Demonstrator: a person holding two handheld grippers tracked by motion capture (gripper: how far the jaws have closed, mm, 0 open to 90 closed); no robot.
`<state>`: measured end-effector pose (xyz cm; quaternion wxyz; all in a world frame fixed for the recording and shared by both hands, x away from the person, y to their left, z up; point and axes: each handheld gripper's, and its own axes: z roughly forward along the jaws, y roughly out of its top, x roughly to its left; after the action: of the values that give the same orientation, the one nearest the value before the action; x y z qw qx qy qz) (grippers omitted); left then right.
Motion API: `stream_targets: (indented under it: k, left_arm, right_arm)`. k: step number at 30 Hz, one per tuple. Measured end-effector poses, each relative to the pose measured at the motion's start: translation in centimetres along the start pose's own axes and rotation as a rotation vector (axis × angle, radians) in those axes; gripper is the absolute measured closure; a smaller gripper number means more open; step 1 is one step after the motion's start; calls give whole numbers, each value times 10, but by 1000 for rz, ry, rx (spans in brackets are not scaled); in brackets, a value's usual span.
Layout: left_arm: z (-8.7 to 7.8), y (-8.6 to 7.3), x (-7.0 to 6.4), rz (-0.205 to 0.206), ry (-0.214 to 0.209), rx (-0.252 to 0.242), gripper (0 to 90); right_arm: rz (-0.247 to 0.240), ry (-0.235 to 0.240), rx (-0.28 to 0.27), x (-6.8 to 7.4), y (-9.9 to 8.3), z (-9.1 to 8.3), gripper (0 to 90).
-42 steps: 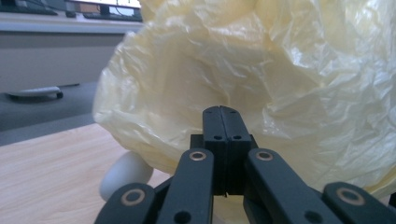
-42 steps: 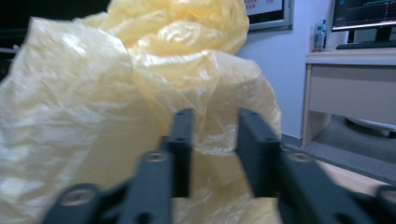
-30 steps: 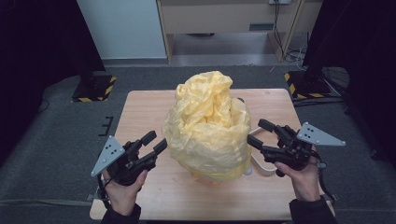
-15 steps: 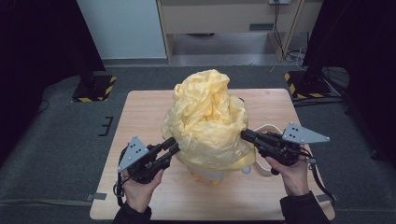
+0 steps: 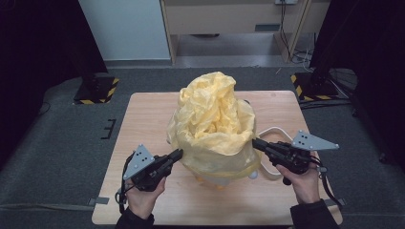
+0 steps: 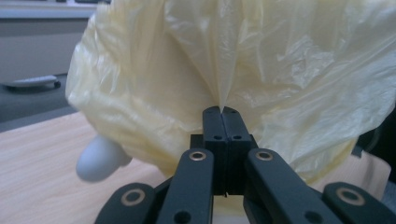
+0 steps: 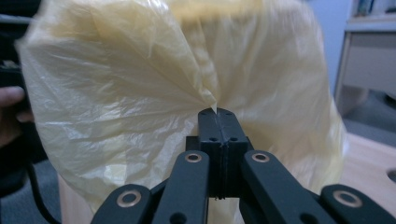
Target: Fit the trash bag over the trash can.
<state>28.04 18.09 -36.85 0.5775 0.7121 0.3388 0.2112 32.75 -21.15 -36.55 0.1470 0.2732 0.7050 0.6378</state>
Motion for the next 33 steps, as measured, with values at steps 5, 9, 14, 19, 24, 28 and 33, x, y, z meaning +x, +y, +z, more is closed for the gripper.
stream_targets:
  k: [5,9,14,19,24,28,33]
  left_arm:
    - [7,-9,-4,14,-19,49,900]
    - [7,-15,-9,34,-30,75,900]
    - [5,-20,-4,7,-36,72,900]
    - [-16,-3,3,-4,2,-31,802]
    - [-36,13,13,-33,35,-109,712]
    - [-44,17,20,-68,35,-155,660]
    - [-46,20,21,-72,37,-176,589]
  right_arm:
    - [3,-38,94,-3,-15,2,900]
    - [5,-72,153,-6,-28,2,900]
    - [7,-92,163,-5,-33,3,900]
    - [21,-90,113,-8,-29,-5,751]
    - [46,-131,22,-14,-18,-22,583]
    - [69,-172,-22,-20,-11,-33,498]
    - [70,-227,-90,-23,-1,-36,377]
